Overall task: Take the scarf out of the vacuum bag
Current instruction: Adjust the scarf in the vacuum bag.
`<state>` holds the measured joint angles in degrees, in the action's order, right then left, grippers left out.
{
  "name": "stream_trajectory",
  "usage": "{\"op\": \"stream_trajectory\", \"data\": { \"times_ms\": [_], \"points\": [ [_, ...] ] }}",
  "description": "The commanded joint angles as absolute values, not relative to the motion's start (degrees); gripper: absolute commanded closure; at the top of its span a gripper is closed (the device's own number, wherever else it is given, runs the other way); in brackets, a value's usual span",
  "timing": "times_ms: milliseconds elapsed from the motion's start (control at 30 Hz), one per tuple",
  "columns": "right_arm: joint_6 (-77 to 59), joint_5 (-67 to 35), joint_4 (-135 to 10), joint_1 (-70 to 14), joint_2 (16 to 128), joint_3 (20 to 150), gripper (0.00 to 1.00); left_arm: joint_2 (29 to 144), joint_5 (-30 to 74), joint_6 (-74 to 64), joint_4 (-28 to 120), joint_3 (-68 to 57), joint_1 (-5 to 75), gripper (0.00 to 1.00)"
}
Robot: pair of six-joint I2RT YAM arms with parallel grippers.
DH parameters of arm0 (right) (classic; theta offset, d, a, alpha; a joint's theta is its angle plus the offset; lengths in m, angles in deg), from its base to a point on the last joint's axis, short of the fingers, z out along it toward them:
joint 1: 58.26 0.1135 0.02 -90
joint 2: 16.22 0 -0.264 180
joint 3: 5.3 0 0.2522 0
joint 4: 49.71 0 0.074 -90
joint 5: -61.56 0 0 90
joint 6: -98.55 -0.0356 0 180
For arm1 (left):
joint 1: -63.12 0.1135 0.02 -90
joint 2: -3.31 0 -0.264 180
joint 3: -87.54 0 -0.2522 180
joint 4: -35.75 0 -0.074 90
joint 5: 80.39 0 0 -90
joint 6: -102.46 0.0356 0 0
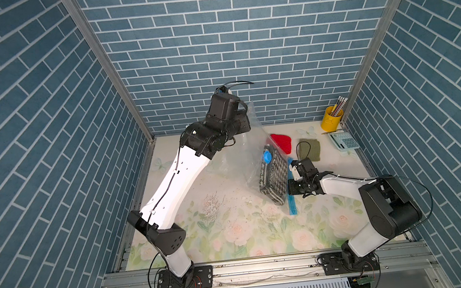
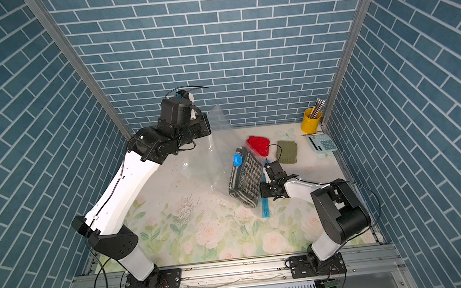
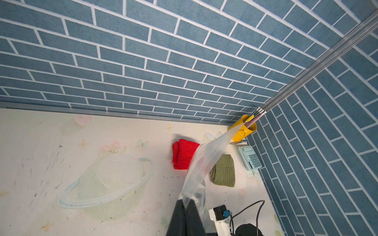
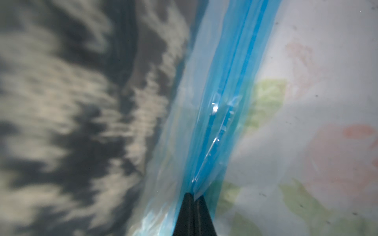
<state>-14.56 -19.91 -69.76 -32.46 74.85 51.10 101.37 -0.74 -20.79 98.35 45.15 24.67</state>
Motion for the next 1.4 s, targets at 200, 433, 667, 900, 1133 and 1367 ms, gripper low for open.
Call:
{"op": "stream_trajectory", "data": {
  "times_ms": [200, 433, 667, 900, 1133, 1367],
  "points": [
    [-12.63, -23.79, -78.08, -31.52, 77.55, 50.95, 1.0, 97.31, -5.4, -20.76, 95.3, 47.22, 24.98, 1.0],
    [-12.37, -24.62, -78.96, -31.28, 77.58, 51.88, 1.0, 94.94, -9.58, -21.02, 95.44, 40.0, 24.98, 1.0],
    [-11.62, -22.28, -78.89, -30.91, 76.74, 52.67, 1.0, 89.21, -16.28, -22.74, 94.32, 19.79, 28.23, 1.0],
    [-11.39, -14.59, -76.13, -29.63, 75.65, 52.52, 1.0, 84.26, -15.67, -21.83, 90.53, 5.11, 37.62, 1.0],
    [-13.03, -6.72, -71.21, -29.53, 72.28, 51.37, 1.0, 84.41, -16.79, -21.11, 86.38, -4.34, 45.75, 0.85],
    [-14.65, -1.2, -67.26, -29.45, 71.01, 50.4, 1.0, 89.1, -17.72, -23.27, 82.61, -11.72, 47.83, 0.73]
  ]
}}
